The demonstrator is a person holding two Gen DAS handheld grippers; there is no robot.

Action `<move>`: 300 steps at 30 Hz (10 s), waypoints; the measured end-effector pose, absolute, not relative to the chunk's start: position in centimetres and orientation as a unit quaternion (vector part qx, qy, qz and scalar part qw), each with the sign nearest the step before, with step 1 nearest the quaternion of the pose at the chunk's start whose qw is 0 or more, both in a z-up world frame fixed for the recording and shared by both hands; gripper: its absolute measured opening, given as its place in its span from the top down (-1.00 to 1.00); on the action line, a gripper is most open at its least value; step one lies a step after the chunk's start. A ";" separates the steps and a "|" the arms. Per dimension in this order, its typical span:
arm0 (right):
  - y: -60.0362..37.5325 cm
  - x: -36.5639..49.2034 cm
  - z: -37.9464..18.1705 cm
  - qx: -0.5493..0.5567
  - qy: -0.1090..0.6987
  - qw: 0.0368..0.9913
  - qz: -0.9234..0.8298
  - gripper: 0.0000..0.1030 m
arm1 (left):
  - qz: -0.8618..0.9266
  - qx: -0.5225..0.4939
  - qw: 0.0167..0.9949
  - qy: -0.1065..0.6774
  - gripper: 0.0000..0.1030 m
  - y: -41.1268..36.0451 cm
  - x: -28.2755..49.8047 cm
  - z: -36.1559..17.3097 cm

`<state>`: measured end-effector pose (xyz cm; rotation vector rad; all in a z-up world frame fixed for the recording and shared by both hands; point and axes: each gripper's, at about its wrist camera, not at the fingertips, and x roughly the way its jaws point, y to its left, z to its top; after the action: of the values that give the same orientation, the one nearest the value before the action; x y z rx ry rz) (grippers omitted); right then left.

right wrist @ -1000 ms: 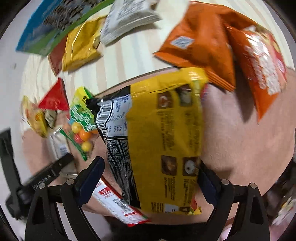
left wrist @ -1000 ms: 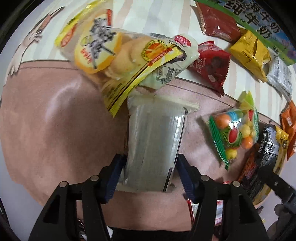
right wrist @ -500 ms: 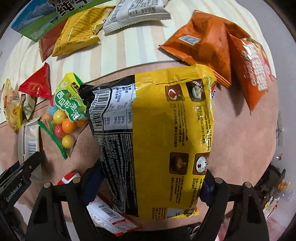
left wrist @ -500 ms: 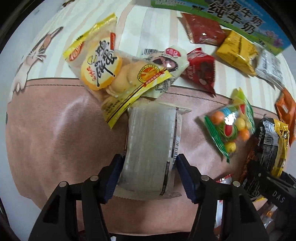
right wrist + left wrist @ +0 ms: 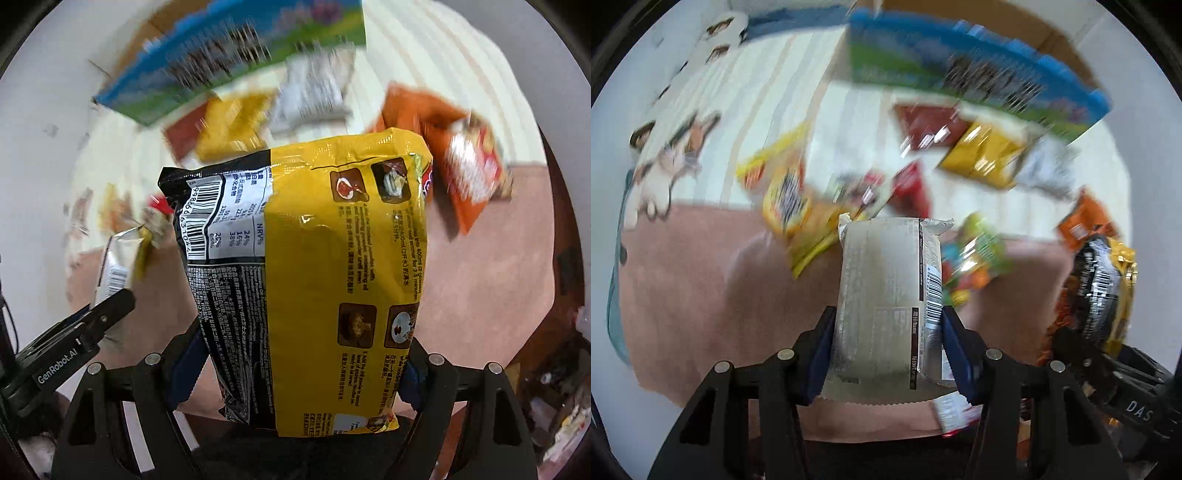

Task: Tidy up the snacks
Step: 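Carry both packs into the cardboard box and open both tools, then move both tools back to the snacks on the bed, then grasp the yellow egg-cake bag with the left tool while the right tool grasps the red-white strip pack, then lower both packs into the cardboard box and open both tools, then move both tools back toward the remaining snacks, then grasp the yellow chip bag with the left tool while the right tool grasps the white bread bag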

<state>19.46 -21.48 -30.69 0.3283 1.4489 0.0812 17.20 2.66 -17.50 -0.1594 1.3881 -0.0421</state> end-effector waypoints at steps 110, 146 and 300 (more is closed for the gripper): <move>-24.4 26.9 -34.0 0.199 0.682 0.702 0.036 -0.96 | 0.035 0.041 0.731 0.680 -0.82 5.1 24.2 -25.3; -19.8 22.9 -39.9 0.128 0.711 0.691 0.037 -0.11 | 0.082 -0.256 0.692 0.670 0.01 12.7 26.5 -27.8; -25.7 39.5 -37.1 0.140 0.650 0.746 -0.024 -0.13 | 0.005 -0.008 0.774 0.633 -0.75 -4.0 33.1 -20.2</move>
<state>39.47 -25.73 -37.13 0.3067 1.4229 -0.0524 33.10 -4.01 -20.17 -0.0167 1.3718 0.0099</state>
